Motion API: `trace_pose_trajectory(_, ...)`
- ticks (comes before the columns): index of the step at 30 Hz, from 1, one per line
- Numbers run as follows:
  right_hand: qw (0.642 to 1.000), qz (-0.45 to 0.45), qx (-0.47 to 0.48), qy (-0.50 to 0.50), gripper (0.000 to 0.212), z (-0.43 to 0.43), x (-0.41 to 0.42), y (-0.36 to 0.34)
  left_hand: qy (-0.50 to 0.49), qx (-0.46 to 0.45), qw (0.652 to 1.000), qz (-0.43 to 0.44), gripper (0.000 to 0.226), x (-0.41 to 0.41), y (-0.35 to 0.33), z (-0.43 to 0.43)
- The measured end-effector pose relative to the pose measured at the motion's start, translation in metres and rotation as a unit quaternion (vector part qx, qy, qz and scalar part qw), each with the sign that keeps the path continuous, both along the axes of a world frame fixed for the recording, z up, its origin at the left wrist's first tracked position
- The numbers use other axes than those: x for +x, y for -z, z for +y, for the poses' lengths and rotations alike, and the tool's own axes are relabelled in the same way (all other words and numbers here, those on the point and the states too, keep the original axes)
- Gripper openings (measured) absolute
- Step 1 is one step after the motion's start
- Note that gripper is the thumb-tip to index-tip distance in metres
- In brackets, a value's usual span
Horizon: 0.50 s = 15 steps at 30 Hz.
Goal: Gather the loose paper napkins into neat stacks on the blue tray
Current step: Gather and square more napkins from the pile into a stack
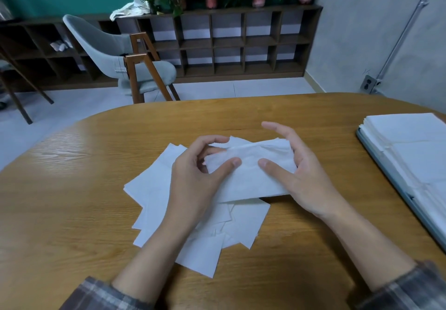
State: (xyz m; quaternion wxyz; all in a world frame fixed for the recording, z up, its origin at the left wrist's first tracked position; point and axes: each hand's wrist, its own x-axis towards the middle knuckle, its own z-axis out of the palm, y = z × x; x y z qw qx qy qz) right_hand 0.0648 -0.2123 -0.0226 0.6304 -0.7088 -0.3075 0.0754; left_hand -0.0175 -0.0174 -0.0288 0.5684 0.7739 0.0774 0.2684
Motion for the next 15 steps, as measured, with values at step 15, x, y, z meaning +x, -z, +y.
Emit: trace_pose_trajectory(15, 0.999, -0.013, -0.031, 0.039, 0.027, -0.001, 0.008, 0.008, 0.038, 0.122, 0.99, 0.053, 0.044, 0.002, 0.005, 0.027)
